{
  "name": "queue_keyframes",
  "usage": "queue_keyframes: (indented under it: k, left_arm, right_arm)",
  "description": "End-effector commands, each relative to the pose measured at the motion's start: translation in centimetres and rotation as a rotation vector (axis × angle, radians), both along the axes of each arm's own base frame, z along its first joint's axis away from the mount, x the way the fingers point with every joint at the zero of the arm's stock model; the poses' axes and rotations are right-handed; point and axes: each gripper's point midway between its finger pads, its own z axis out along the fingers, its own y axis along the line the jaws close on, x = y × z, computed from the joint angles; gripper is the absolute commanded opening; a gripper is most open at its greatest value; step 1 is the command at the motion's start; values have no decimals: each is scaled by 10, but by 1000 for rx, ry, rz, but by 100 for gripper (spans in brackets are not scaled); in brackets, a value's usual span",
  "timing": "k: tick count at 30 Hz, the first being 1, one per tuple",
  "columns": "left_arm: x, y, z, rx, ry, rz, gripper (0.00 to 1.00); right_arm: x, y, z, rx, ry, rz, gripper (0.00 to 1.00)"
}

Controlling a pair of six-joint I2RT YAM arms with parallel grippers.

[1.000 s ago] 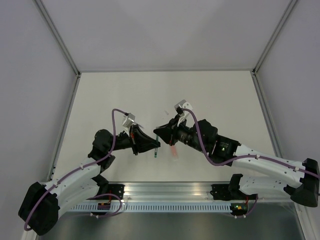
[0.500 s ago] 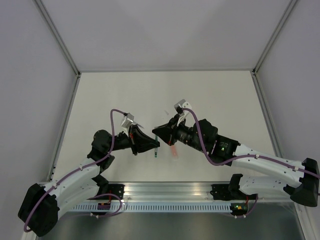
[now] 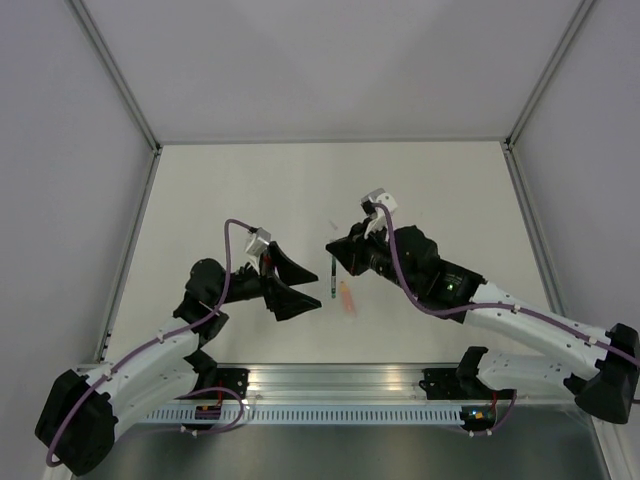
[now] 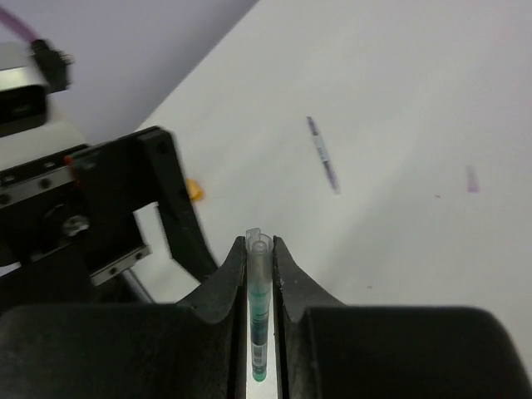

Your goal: Insert the pens into the pen caps

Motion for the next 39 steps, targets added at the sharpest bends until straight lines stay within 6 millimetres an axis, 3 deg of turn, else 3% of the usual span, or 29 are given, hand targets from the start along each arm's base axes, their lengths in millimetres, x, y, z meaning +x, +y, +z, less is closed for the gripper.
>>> queue_keyframes:
  k: [1,5,8,16,20,26,32,39]
  left_arm:
    - [15,2,-4,33,-4,91,100]
    - [54,16,-28,139,65,333,100]
    - [72,27,-41,206,125,460,100]
    - [109,56,-81,397,298,722,100]
    - [113,65,-98,455,390,796,100]
    - [130,87,-110,520,537,990,100]
    - [134,91,-110,509,615,1052,99]
    - [139,119,-110,534,742,1222,96]
  right_arm:
    - [46,-50,-17,-81,50,-183,0]
    - [71,-77,-86,-243,220,-251,0]
    - [74,-97,-133,-346,333,-285,0]
    - [87,-118,-183,-392,425,-363,1]
    - [90,-122,-205,-407,464,-377,2]
    - [104,-133,-228,-385,518,-422,17]
    - [107,-134,-219,-367,501,-440,41]
    - [103,-135,-199,-302,458,-445,45]
